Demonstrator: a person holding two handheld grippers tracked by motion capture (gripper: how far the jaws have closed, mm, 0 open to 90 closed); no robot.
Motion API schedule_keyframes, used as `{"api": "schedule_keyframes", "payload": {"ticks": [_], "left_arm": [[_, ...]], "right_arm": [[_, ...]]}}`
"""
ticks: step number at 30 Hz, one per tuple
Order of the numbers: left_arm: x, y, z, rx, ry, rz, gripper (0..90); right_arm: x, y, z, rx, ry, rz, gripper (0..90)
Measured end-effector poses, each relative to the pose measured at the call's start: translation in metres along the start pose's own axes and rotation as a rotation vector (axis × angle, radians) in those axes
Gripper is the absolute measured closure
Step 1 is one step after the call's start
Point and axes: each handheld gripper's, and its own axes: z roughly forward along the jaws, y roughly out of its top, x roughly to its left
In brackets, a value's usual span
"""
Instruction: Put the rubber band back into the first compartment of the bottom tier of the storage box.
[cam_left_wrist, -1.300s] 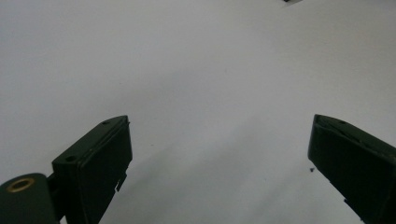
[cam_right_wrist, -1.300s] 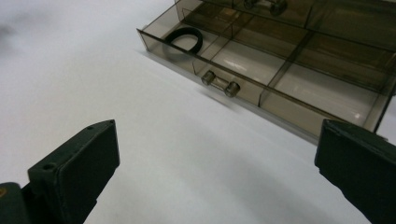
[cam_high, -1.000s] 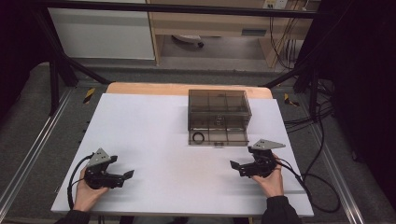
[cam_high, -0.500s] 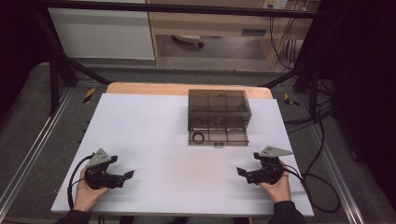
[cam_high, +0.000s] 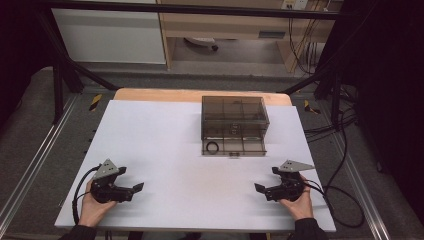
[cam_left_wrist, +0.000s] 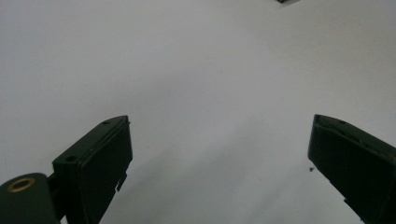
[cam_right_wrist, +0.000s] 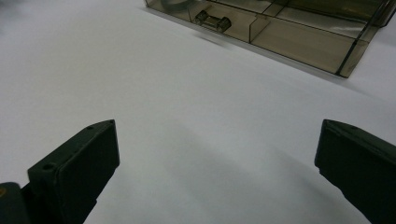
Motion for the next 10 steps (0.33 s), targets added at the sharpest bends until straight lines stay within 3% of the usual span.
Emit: {"api": "schedule_keyframes", "payload": {"ticks": [10], "left_arm": [[-0.0003, -0.0002, 0.0008, 0.001, -0.001, -0.003, 6.2]], "right_arm": [[-0.0002, 0.0001, -0.0003, -0.002, 0.002, 0.001, 0.8]]}}
